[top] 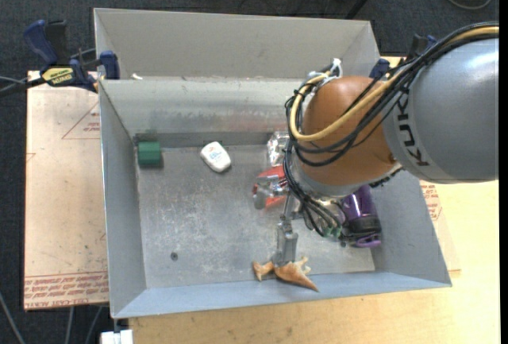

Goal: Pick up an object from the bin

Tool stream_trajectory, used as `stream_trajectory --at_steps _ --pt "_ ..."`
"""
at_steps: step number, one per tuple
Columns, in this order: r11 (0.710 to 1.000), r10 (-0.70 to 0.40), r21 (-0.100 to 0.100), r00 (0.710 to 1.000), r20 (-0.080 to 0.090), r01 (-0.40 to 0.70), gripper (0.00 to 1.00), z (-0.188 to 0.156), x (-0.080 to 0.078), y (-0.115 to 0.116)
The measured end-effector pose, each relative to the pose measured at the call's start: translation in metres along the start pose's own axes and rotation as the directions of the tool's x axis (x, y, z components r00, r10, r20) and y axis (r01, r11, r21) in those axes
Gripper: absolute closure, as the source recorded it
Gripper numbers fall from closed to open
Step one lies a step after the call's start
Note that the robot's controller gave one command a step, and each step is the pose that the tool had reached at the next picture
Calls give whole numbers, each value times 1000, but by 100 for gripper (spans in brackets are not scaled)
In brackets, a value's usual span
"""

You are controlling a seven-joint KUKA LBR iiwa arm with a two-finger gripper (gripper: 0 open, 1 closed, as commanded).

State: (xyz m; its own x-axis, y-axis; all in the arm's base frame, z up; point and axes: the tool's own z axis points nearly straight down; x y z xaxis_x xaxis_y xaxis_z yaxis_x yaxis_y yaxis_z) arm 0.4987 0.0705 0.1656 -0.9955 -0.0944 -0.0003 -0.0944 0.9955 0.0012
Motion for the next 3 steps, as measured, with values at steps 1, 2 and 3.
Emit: stream_trajectory --at_steps 1,2,3 --pt "989 148 -1 989 -2 -148 0 27 7 -6" --pt "998 -56 -2 998 1 56 0 65 11 -27" --pt "976 217 -5 976 2 -217 100 94 22 -74"
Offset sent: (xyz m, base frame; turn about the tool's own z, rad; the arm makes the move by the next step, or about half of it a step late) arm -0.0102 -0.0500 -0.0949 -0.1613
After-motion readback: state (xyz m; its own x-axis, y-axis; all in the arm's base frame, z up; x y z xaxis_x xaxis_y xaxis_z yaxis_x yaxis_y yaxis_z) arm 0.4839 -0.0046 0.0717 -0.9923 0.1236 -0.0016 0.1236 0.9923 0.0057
